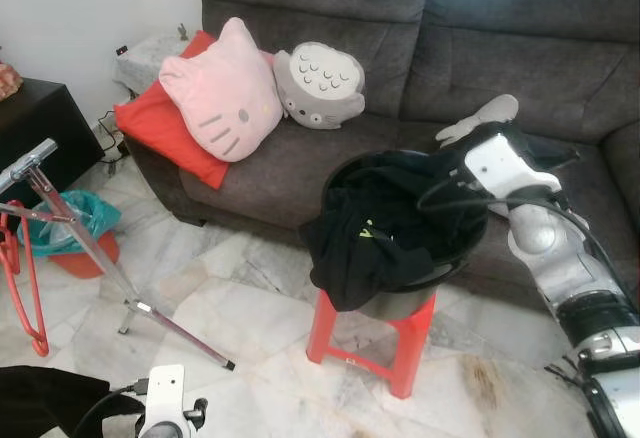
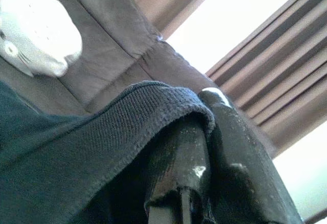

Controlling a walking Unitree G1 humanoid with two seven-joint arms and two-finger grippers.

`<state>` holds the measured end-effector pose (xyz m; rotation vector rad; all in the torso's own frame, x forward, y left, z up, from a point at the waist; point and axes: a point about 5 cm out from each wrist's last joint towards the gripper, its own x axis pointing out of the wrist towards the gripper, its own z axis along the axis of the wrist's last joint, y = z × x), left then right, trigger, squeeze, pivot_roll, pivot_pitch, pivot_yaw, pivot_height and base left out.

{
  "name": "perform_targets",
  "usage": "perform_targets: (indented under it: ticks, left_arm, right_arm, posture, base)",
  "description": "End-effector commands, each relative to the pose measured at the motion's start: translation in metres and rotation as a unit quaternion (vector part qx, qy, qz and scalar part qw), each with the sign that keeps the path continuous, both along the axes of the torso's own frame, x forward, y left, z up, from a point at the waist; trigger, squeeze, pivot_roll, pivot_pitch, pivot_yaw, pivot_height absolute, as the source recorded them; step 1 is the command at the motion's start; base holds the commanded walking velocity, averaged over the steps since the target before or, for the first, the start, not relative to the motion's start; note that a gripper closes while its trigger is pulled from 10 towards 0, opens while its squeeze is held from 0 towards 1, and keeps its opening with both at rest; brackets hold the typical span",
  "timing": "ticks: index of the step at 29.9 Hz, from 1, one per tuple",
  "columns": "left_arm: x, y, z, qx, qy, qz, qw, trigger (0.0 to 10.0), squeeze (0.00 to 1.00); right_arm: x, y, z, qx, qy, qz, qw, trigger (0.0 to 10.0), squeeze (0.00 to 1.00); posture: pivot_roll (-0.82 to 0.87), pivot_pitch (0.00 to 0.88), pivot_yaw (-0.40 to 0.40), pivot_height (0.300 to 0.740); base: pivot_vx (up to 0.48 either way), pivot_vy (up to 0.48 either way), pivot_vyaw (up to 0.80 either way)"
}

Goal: Hang hanger

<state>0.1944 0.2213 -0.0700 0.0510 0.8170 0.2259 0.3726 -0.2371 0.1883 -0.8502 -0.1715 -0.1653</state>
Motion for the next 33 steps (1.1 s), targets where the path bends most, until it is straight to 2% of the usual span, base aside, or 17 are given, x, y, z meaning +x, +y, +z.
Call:
perform_targets:
  ticks: [1, 4, 7, 8, 9, 11, 13, 16, 20, 21, 27, 33]
  left_arm:
    - [-0.003, 0.001, -0.001, 0.002, 0.005, 0.0, 1.0, 10.0, 0.0]
    - [-0.003, 0.001, -0.001, 0.003, 0.005, -0.001, 1.0, 10.0, 0.0]
    - [-0.003, 0.001, -0.001, 0.003, 0.005, 0.0, 1.0, 10.0, 0.0]
    - [-0.003, 0.002, -0.001, 0.003, 0.005, 0.0, 1.0, 10.0, 0.0]
    - [-0.003, 0.002, -0.001, 0.003, 0.003, 0.0, 1.0, 10.0, 0.0]
    - [-0.003, 0.002, -0.001, 0.002, 0.002, -0.001, 1.0, 10.0, 0.0]
    - [-0.002, 0.003, 0.0, 0.002, 0.0, 0.0, 1.0, 10.0, 0.0]
    - [-0.001, 0.006, 0.001, 0.008, -0.002, -0.002, 1.0, 10.0, 0.0]
    - [-0.002, 0.007, 0.001, 0.009, -0.001, -0.001, 1.0, 10.0, 0.0]
    - [-0.002, 0.007, 0.001, 0.008, -0.001, -0.001, 1.0, 10.0, 0.0]
    - [-0.004, 0.008, 0.0, 0.008, -0.002, 0.001, 1.0, 10.0, 0.0]
    - [-0.005, 0.008, 0.0, 0.007, 0.001, -0.001, 1.0, 10.0, 0.0]
  right_arm:
    - [0.001, 0.002, 0.008, 0.034, -0.004, 0.013, 0.999, 0.0, 0.0]
    - [-0.003, 0.001, 0.008, 0.076, -0.003, 0.02, 0.997, 0.0, 0.0]
    - [-0.005, -0.001, 0.011, 0.094, -0.009, 0.02, 0.995, 0.0, 0.0]
    - [-0.008, -0.003, 0.01, 0.114, -0.008, 0.016, 0.993, 3.9, 0.0]
    - [-0.012, -0.003, 0.003, 0.123, -0.001, 0.012, 0.992, 10.0, 0.0]
    - [-0.013, -0.003, -0.001, 0.124, 0.003, 0.01, 0.992, 10.0, 0.0]
    - [-0.018, -0.001, -0.012, 0.158, 0.012, 0.006, 0.987, 10.0, 0.0]
    - [-0.029, 0.008, -0.021, 0.206, -0.014, -0.011, 0.978, 10.0, 0.0]
    - [-0.03, 0.015, -0.019, 0.211, -0.024, -0.016, 0.977, 10.0, 0.0]
    - [-0.028, 0.017, -0.016, 0.228, -0.039, -0.024, 0.973, 10.0, 0.0]
    - [-0.026, 0.019, -0.003, 0.245, -0.074, -0.035, 0.966, 10.0, 0.0]
    - [-0.027, 0.024, 0.0, 0.239, -0.079, -0.032, 0.967, 10.0, 0.0]
  posture:
    - [-0.07, 0.0, 0.023, 0.728]
    - [-0.07, 0.0, 0.023, 0.728]
    - [-0.08, 0.0, 0.025, 0.728]
    - [-0.08, 0.0, 0.027, 0.728]
    - [-0.08, 0.0, 0.03, 0.728]
    - [-0.08, 0.0, 0.03, 0.728]
    - [-0.06, 0.0, 0.033, 0.728]
    - [-0.06, 0.0, 0.034, 0.728]
    - [-0.06, 0.0, 0.036, 0.728]
    - [-0.06, 0.0, 0.036, 0.728]
    - [-0.06, 0.0, 0.034, 0.728]
    - [-0.06, 0.0, 0.035, 0.728]
  base:
    - [0.0, 0.0, 0.0]
    - [0.0, 0.0, 0.0]
    - [0.0, 0.0, 0.0]
    - [0.0, 0.0, 0.0]
    - [0.0, 0.0, 0.0]
    - [0.0, 0.0, 0.0]
    - [0.0, 0.0, 0.0]
    - [0.0, 0.0, 0.0]
    - [0.0, 0.0, 0.0]
    - [0.0, 0.0, 0.0]
    - [0.0, 0.0, 0.0]
    - [-0.208, 0.0, 0.0]
